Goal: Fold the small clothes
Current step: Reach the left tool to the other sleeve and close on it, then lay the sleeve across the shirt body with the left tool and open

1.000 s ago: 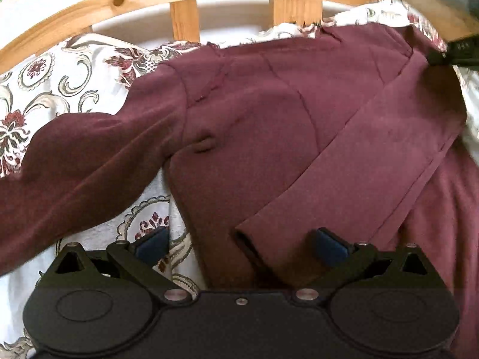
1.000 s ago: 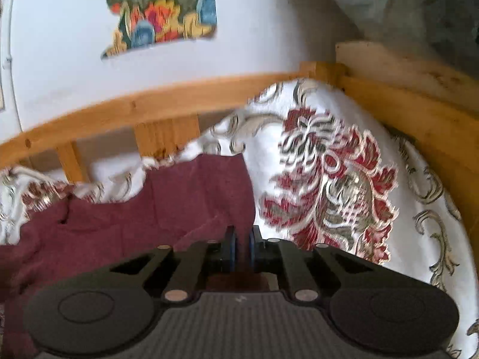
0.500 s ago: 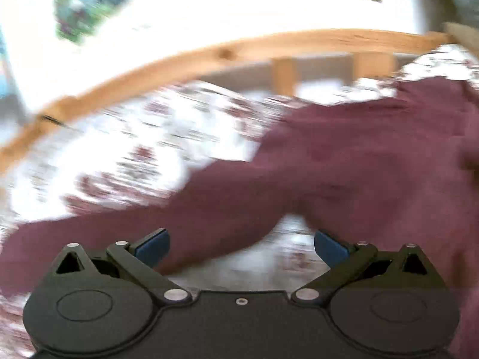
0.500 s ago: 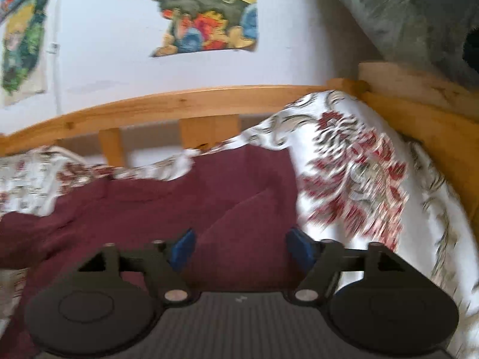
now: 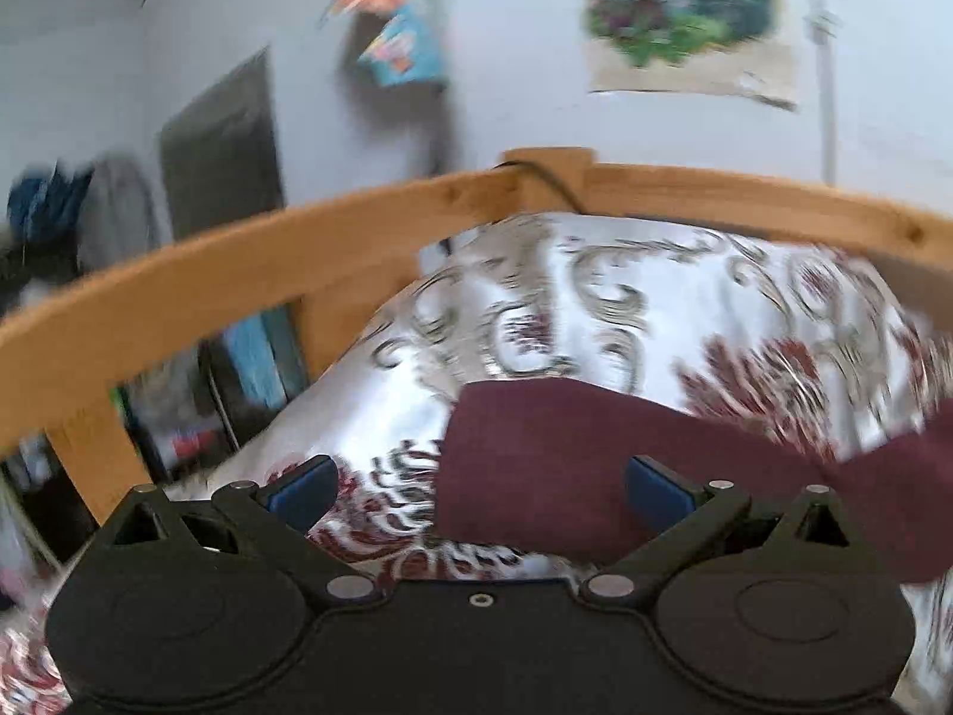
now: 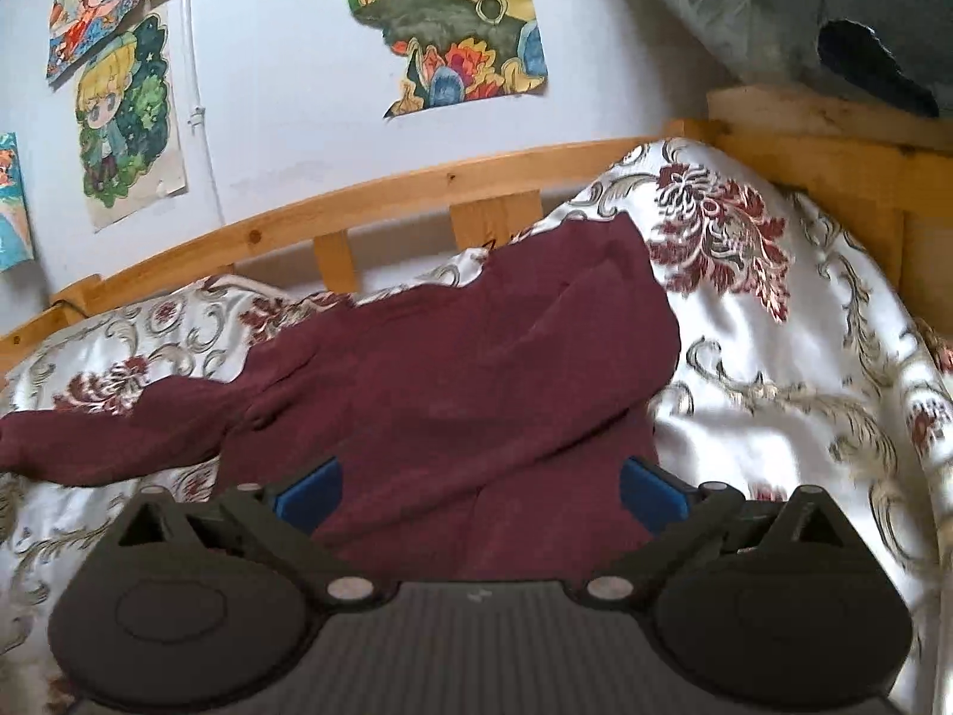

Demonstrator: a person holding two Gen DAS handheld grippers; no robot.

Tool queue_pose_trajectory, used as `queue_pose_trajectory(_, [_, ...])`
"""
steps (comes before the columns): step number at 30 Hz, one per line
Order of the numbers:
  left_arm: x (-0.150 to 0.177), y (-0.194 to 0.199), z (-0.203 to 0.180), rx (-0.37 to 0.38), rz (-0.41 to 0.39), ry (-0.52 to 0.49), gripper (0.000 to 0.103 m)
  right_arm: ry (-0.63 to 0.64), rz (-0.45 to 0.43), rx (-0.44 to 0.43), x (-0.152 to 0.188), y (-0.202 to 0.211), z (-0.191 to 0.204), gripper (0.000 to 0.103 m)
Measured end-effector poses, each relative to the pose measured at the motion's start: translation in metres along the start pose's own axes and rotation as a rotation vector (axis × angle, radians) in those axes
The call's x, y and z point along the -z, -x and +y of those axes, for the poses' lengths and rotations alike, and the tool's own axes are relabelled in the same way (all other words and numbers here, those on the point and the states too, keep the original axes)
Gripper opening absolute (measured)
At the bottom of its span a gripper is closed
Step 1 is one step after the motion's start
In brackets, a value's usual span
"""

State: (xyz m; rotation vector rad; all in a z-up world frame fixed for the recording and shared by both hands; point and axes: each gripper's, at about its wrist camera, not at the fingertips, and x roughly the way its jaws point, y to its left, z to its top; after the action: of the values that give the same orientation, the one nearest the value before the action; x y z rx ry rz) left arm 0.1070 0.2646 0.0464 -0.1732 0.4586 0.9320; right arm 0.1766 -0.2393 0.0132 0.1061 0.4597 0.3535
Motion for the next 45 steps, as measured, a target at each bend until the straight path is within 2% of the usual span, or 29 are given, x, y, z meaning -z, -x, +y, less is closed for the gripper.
queue_pose_trajectory(2, [-0.004, -0.012, 0.011, 0.010, 0.034, 0.067, 0.102, -0.003, -0.013, 0.016, 0.004, 0.009, 0.001, 0.103])
queue_pose_trajectory(6, [-0.002, -0.038, 0.018, -0.007, 0.150, 0.125, 0.091, -0.006, -0.033, 0.022, 0.006, 0.015, 0.002, 0.103])
queue_pose_trajectory(8, [-0.002, -0.038, 0.015, -0.029, 0.129, 0.125, 0.087, -0.003, -0.039, 0.022, 0.006, 0.015, 0.002, 0.103])
queue_pose_trajectory(10, [-0.001, -0.037, 0.006, -0.045, 0.094, 0.095, 0.075, -0.005, -0.042, 0.022, 0.008, 0.015, 0.001, 0.103])
queue_pose_trajectory(11, [0.000, -0.036, 0.001, -0.046, 0.087, 0.074, 0.060, -0.009, -0.041, 0.019, 0.009, 0.015, 0.001, 0.103])
queue_pose_trajectory(12, [0.001, -0.036, -0.004, -0.050, 0.083, 0.054, 0.038, -0.013, -0.039, 0.016, 0.010, 0.015, 0.000, 0.103])
queue_pose_trajectory(14, [0.001, -0.032, -0.013, -0.090, 0.074, 0.021, 0.012, -0.027, -0.030, 0.008, 0.011, 0.014, -0.001, 0.103])
queue_pose_trajectory(16, [-0.001, -0.025, -0.016, -0.104, 0.043, 0.030, 0.006, -0.039, -0.030, 0.003, 0.013, 0.014, -0.002, 0.103])
queue_pose_trajectory(20, [-0.007, 0.000, -0.024, -0.110, -0.046, 0.021, 0.004, -0.051, -0.036, -0.001, 0.012, 0.017, -0.005, 0.103])
queue_pose_trajectory(24, [-0.020, 0.032, -0.038, -0.049, -0.141, 0.016, 0.003, -0.070, -0.041, -0.007, 0.011, 0.018, -0.009, 0.103])
queue_pose_trajectory(28, [-0.033, 0.071, -0.062, 0.094, -0.243, -0.004, 0.003, -0.085, -0.048, -0.014, 0.010, 0.019, -0.011, 0.103])
queue_pose_trajectory(31, [-0.042, 0.102, -0.088, 0.257, -0.290, -0.018, 0.003, -0.087, -0.055, -0.019, 0.009, 0.021, -0.012, 0.103])
queue_pose_trajectory(34, [-0.043, 0.139, -0.121, 0.425, -0.370, -0.075, 0.003, -0.093, -0.060, -0.020, 0.008, 0.021, -0.015, 0.103])
queue_pose_trajectory(41, [-0.009, 0.202, -0.203, 0.780, -0.498, -0.263, 0.003, -0.099, -0.062, -0.004, 0.008, 0.021, -0.022, 0.103])
queue_pose_trajectory(45, [0.026, 0.224, -0.247, 0.951, -0.467, -0.333, 0.003, -0.103, -0.044, 0.033, 0.010, 0.018, -0.031, 0.103])
